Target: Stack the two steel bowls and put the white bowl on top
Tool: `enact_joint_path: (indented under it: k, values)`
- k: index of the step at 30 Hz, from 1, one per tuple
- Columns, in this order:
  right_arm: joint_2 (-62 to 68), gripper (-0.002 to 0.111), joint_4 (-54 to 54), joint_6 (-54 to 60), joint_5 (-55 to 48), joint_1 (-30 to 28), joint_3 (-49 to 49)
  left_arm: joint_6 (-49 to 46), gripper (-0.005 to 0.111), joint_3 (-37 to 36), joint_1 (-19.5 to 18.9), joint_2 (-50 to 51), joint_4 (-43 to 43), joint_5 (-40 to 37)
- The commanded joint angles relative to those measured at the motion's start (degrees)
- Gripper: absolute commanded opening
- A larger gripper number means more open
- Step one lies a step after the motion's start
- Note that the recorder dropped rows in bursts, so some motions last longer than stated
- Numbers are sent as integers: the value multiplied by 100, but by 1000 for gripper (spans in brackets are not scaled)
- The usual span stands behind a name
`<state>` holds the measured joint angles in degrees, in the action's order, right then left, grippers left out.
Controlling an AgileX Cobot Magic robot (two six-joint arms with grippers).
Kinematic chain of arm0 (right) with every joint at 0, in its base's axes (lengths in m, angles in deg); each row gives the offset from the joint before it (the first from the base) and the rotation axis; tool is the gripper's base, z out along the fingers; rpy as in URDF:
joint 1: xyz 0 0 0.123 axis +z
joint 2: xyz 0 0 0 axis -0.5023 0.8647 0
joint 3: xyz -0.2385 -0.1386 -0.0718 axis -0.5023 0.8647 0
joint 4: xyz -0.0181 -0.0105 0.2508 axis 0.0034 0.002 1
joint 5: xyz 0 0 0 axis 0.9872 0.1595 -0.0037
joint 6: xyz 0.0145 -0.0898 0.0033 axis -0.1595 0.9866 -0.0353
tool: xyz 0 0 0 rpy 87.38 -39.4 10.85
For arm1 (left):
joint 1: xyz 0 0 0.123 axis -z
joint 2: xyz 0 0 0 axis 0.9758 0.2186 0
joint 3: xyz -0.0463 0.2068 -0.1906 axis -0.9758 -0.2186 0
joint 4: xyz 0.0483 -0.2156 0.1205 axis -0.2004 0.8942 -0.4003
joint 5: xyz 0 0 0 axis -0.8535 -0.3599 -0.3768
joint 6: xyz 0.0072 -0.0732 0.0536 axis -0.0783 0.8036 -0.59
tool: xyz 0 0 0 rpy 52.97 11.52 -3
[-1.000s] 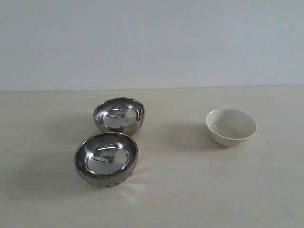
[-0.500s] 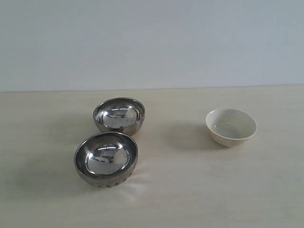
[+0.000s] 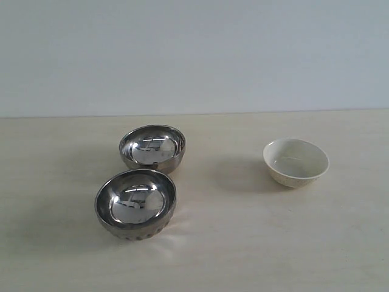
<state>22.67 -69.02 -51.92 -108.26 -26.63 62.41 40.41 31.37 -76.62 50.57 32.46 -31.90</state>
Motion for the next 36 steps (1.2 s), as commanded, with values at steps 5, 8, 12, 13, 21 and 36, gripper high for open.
enact_joint_path:
  k: [5, 8, 12, 13, 21, 36]
  values:
    - [-30, 0, 0, 21, 53, -11, -1, 1330, 4, -22, -14, -42, 2264, -4]
    - [-30, 0, 0, 21, 53, -11, -1, 1331, 4, -22, -14, -42, 3242, -14]
    - [-30, 0, 0, 21, 64, -11, -1, 1220, 4, -22, -14, -42, 3357, -14]
    - [-30, 0, 0, 21, 64, -11, -1, 1220, 4, -22, -14, -42, 3357, -14]
    - [-30, 0, 0, 21, 64, -11, -1, 1220, 4, -22, -14, -42, 3584, 586]
    - [-30, 0, 0, 21, 64, -11, -1, 1129, 4, 647, -14, 135, 3942, 1757]
